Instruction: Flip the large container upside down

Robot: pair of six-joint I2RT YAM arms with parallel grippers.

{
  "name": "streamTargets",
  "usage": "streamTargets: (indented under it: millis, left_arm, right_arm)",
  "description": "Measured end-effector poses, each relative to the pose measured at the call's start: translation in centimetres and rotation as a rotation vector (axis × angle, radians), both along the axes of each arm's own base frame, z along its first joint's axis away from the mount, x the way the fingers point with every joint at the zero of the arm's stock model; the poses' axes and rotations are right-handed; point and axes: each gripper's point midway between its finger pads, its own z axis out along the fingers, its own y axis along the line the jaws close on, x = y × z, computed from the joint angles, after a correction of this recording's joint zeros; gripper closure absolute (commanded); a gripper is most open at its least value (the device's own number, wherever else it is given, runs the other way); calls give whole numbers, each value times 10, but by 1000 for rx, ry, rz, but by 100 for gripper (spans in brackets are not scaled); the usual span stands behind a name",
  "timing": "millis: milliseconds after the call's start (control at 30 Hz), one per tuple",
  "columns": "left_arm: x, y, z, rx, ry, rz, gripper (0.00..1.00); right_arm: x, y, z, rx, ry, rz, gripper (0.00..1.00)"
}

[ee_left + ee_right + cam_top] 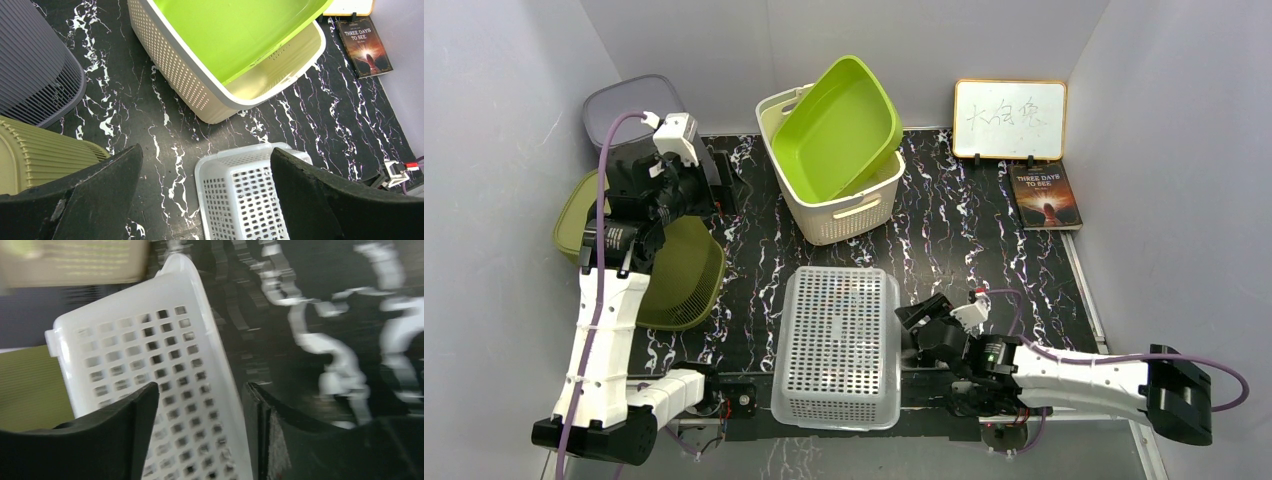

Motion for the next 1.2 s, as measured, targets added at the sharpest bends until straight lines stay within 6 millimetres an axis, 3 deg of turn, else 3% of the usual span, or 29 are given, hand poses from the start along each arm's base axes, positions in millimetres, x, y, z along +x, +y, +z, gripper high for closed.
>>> streamTargets:
  millis: [67,300,433,567,700,800,967,1200]
  left_arm:
    - [1,0,1,-1,-5,-1,2]
    - [1,0,1,-1,-7,-2,2]
    - [1,0,1,0,-7,-2,2]
    - [1,0,1,0,-7,-1,2]
    - [1,0,1,0,-7,-2,2]
    - [1,0,1,0,-7,-1,2]
    - [1,0,1,0,-7,-1,2]
    - [1,0,1,0,-5,0,2]
  right_arm:
    - [-3,-15,-22,-112,37,-16,31]
    - [1,-20,-21,-241,41,-22,31]
    - [8,-16,-3,-328,-1,12,30]
    - [25,5,44,-434,-96,72,28]
    - [43,40,101,-548,-210,152,26]
    - [40,62,121,-627,-277,229,25]
    - [9,105,121,-736,-351,418,24]
    - [-32,149,92,-800,-355,620,22]
